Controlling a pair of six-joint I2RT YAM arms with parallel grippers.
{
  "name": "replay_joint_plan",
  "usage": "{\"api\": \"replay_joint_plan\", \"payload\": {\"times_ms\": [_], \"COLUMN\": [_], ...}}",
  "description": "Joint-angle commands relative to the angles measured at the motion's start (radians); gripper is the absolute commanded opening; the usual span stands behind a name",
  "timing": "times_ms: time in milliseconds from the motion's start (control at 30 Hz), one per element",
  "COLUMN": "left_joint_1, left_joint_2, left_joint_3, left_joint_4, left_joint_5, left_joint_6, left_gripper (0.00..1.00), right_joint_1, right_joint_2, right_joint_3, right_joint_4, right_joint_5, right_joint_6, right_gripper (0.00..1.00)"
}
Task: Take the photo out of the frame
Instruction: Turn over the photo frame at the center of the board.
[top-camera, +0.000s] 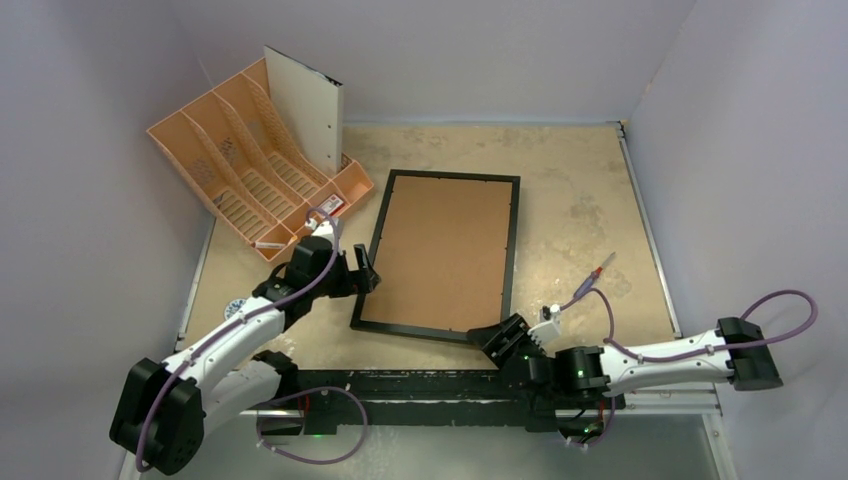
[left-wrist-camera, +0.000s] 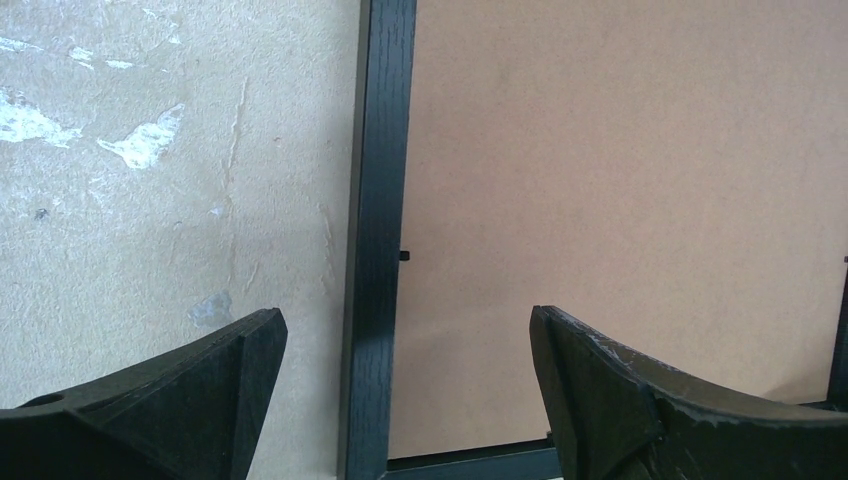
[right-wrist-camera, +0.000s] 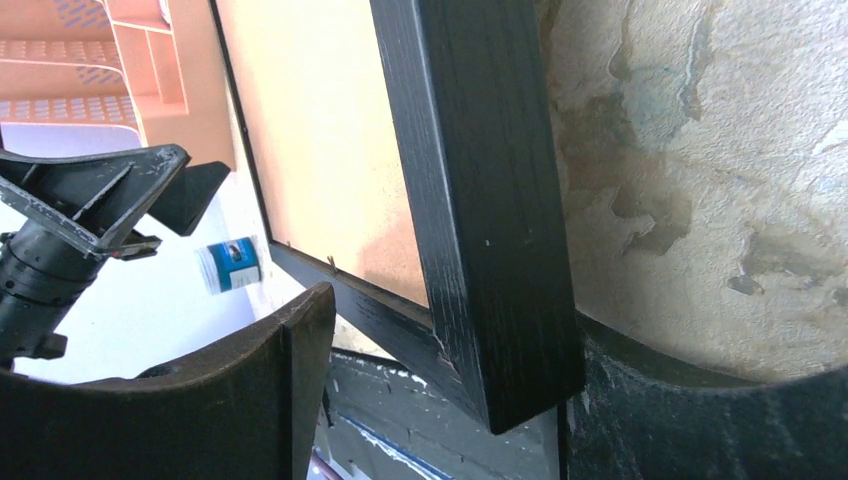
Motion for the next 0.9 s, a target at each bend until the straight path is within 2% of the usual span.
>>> {"api": "replay_joint_plan", "payload": {"times_ms": [0,333,867], "left_joint_1": [0.0,0.0,-0.001], "left_joint_2": [0.004,0.018,0.034], "left_joint_3": [0.005,0.022,0.029], "left_joint_4": [0.035,0.022,0.012], "left_joint_5": [0.004,-0.007,-0.008], "left_joint_6": [0.004,0.018,0.027], "left_gripper": [0.98,0.98,0.98], "right_joint_1": [-0.002,-0.001,-0.002], "right_joint_2": [0.024,0.059,0.102], "right_joint_3": [-0.01,0.049,0.144], "right_joint_4": [-0.04,-0.088,-0.299], "right_joint_5": [0.051,0.054,-0.016], "right_joint_6": [0.015,-0.016,0.007], "right_gripper": [0.7,0.71,0.78]}}
